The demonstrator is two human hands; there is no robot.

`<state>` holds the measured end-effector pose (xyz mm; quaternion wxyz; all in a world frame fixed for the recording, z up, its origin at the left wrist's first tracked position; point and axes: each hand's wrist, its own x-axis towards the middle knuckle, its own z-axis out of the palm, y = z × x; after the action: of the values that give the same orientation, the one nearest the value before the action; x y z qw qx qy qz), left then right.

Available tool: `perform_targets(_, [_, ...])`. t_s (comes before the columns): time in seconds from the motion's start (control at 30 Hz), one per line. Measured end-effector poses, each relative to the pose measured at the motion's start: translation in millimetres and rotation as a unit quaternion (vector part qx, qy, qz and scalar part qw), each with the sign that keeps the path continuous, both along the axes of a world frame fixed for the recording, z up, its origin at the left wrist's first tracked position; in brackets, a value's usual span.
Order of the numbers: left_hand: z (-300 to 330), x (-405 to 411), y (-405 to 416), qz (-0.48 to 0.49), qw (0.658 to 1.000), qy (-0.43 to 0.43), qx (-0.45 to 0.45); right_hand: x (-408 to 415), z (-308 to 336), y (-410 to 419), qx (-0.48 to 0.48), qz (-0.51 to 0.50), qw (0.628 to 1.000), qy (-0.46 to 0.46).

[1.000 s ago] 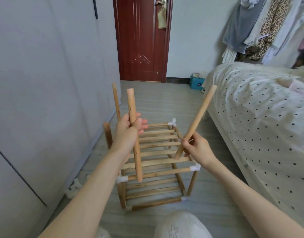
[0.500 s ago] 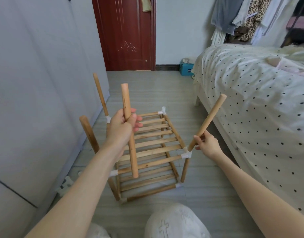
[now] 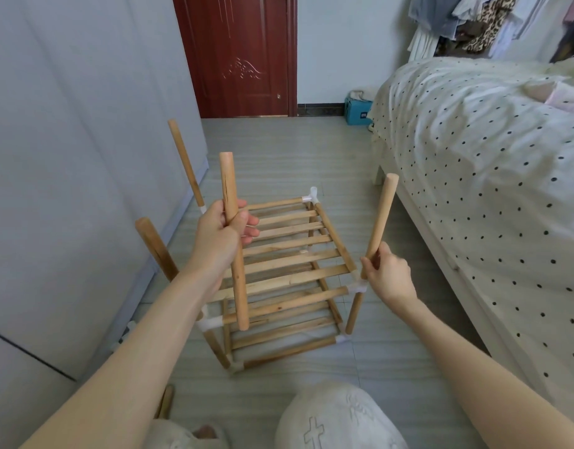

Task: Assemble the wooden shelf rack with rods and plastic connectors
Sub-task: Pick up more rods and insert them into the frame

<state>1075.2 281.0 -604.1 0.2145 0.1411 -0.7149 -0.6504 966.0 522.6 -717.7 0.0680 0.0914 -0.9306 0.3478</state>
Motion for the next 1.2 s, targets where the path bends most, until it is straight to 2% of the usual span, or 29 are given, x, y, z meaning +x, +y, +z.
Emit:
perform_targets(0.07, [-2,-2,-1,-0.001,1.0,-0.005,0.002,12,-4,4,-0.003,0.004,1.0,0.015])
perform_targets(0.2, [-6,-7,2,-0.006,1.0,-0.008,0.005,26,0,20,0.024,0.113,0.993,-0.039])
perform_targets(0.33, [-8,-9,7,-0.023,1.0,0.0,-0.018,28,16,21,0.053,0.24,0.961,-0.126])
perform_targets(0.47, [-7,-7,6,-0.029,0.999,0.003,-0.03,40,21,0,0.071,0.328,0.932,-0.138])
perform_targets(0.67, [-2,-3,-3,0.022,1.0,0.007,0.008,63,6,-50,0.092,0.393,0.911,-0.08])
perform_targets(0.77, [0,1,-10,0.053,0.998,0.02,0.025,64,-5,-72,0.062,0.394,0.91,-0.115])
perform_targets(0.9, [1,7,-24,0.078,0.996,0.027,-0.026,47,-14,-85,0.194,0.424,0.875,-0.128])
perform_targets(1.03, [1,15,-33,0.066,0.995,0.015,-0.067,33,-21,-88,0.364,0.449,0.816,-0.027])
perform_targets(1.07, [0,17,-35,0.065,0.995,0.011,-0.073,33,-24,-88,0.366,0.45,0.815,-0.019])
perform_targets(1.2, [-1,22,-43,0.072,0.995,-0.001,-0.076,44,-38,-89,0.285,0.403,0.87,-0.006])
